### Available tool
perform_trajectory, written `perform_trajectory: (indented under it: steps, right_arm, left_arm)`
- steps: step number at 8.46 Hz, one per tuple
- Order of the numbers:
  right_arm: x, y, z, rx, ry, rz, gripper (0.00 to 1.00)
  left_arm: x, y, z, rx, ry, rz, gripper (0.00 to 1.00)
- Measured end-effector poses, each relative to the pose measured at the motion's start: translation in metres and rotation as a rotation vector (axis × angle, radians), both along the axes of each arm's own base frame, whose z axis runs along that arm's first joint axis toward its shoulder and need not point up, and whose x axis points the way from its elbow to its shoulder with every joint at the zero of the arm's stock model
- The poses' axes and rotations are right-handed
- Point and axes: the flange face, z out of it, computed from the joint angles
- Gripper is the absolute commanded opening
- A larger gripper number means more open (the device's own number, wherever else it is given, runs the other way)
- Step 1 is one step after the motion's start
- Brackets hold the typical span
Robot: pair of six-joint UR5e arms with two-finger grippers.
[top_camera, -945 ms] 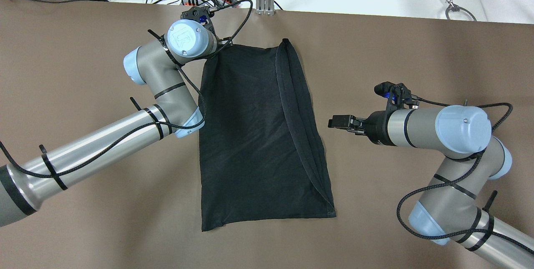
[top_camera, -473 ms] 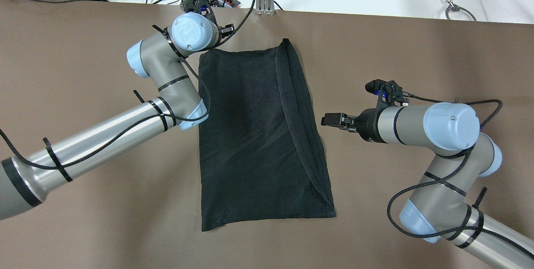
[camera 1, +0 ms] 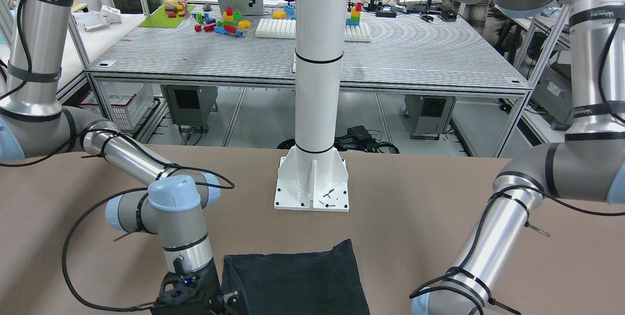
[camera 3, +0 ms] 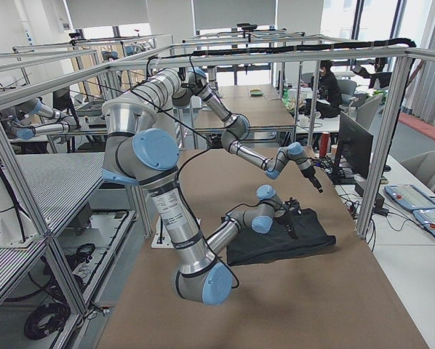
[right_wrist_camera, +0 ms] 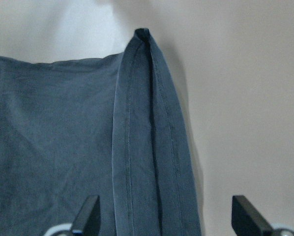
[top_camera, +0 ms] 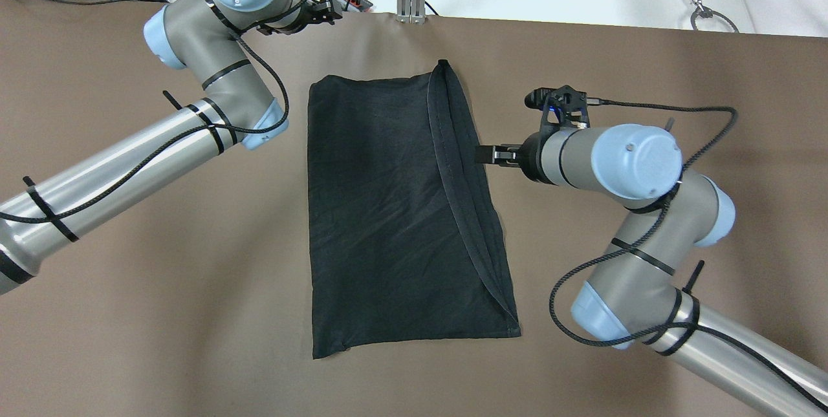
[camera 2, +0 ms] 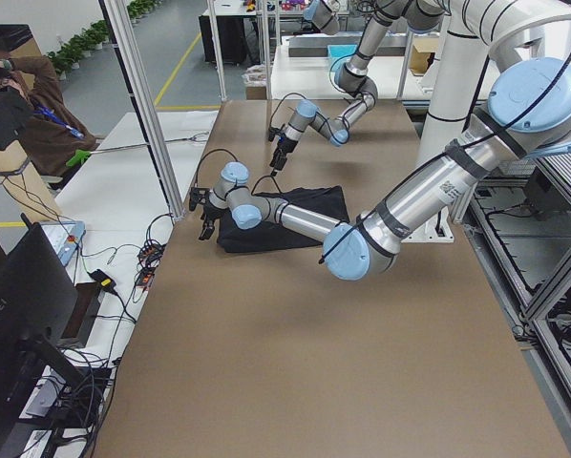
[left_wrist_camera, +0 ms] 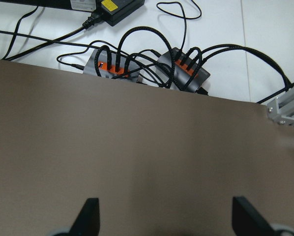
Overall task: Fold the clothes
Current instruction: 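Release the shirt with the left gripper while the right gripper moves to its far edge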
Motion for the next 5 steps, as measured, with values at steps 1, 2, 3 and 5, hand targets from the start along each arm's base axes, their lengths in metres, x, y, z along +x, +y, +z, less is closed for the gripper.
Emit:
perform_trajectory:
  steps: [1, 2, 3, 5]
  right_arm:
    - [-0.028, -0.027, -0.015, 0.009, 0.029, 0.022, 0.94]
    - [-0.053, -0.051, -0.026, 0.020, 0.051, 0.049, 0.94]
    - [-0.073, -0.068, -0.030, 0.028, 0.072, 0.070, 0.94]
    - [-0.104, -0.085, -0.033, 0.038, 0.123, 0.107, 0.94]
  left_arm:
    - [-0.010, 0.009, 0.013, 0.020, 0.002, 0.018, 0.95]
    - [-0.016, 0.017, 0.025, 0.035, 0.006, 0.027, 0.95]
    - [-0.019, 0.021, 0.033, 0.043, 0.009, 0.030, 0.95]
    - [-0.019, 0.024, 0.040, 0.045, 0.008, 0.033, 0.95]
